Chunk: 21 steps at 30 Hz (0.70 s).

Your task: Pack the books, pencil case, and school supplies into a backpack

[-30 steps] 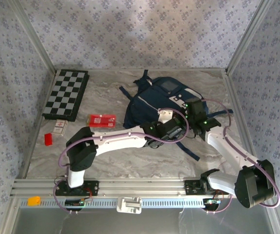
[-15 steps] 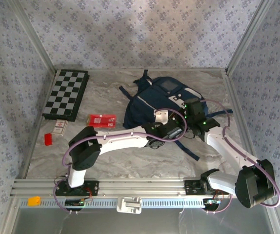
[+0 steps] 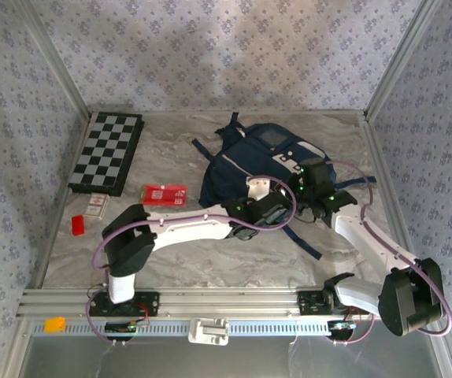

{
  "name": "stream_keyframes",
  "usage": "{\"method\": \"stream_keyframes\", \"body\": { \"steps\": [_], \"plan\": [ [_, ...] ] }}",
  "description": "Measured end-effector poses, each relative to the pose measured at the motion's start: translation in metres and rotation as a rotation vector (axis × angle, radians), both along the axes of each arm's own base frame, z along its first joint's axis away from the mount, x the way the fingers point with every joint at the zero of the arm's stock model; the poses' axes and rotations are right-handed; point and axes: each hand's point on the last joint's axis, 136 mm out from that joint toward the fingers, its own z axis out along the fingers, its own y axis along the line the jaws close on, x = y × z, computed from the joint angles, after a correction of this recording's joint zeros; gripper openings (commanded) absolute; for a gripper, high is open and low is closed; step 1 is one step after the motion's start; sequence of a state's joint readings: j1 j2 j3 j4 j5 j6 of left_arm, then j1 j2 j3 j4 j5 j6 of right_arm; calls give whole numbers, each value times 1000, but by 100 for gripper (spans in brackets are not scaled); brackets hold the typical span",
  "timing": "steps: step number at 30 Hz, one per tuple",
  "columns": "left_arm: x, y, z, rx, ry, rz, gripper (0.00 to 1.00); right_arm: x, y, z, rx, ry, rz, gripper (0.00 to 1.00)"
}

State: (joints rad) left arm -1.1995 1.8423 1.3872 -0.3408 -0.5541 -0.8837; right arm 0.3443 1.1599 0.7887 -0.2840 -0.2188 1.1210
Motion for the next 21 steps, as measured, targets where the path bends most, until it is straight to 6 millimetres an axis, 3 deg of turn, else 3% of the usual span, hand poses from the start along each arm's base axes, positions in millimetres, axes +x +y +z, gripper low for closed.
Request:
{"method": "stream_keyframes", "body": {
  "steps": [6, 10, 19, 21],
  "plan": [
    [11, 37, 8, -46, -6, -50, 0, -1, -4, 6, 41, -5, 41, 0],
    [18, 48, 4, -72, 4, -135, 0, -3, -4, 7, 40, -5, 86, 0],
    [16, 42, 2, -50, -12, -245, 0, 13, -2, -2, -9, 56, 158, 0],
    [13, 38, 3, -40, -14, -254, 0, 19, -2, -2, -25, 66, 167, 7]
  ]
}}
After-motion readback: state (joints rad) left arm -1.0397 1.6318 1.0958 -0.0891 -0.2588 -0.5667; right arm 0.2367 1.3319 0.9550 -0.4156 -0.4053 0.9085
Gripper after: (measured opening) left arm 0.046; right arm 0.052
